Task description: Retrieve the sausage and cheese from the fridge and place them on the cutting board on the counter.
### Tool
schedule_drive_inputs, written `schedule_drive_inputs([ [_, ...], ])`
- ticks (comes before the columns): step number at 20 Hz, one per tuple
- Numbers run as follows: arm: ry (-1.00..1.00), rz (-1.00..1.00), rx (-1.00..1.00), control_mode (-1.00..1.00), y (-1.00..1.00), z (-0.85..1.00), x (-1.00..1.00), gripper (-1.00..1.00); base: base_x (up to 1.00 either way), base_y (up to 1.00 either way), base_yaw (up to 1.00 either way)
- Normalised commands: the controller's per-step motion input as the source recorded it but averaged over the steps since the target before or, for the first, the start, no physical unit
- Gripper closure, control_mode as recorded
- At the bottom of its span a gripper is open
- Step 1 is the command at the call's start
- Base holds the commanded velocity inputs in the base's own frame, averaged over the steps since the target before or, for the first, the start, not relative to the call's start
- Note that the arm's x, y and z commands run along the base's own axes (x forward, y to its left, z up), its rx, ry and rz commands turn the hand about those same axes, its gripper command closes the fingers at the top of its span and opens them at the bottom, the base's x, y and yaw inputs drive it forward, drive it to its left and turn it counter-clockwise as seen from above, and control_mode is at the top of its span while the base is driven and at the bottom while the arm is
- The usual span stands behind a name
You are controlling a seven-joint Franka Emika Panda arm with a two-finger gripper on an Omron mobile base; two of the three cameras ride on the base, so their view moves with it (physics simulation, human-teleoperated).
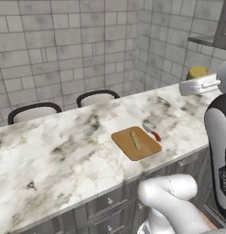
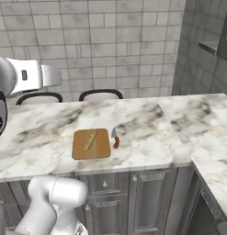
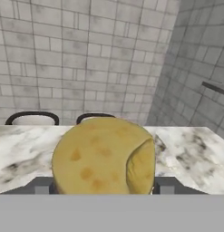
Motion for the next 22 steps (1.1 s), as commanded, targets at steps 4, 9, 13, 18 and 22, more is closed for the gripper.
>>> schedule_drive_inputs([
  [4,0.03,0.02,0.00,-1.00,0.00,-0.06,0.13,1.00,0.45,0.00,0.03],
  [9,0.20,0.06,0.00,-1.00,-0.20,-0.03,0.29,1.00,0.00,0.00,0.00],
  [13,0.42,0.08,-0.02,-1.00,-0.05,-0.02,0.65,1.00,0.00,0.00,0.00],
  [18,0.30,0.04,-0.03,-1.00,0.00,-0.28,0.55,1.00,0.00,0.00,0.00],
  [22,0.14,0.09,-0.10,-1.00,0.09,-0.83,0.70,1.00,0.00,0.00,0.00],
])
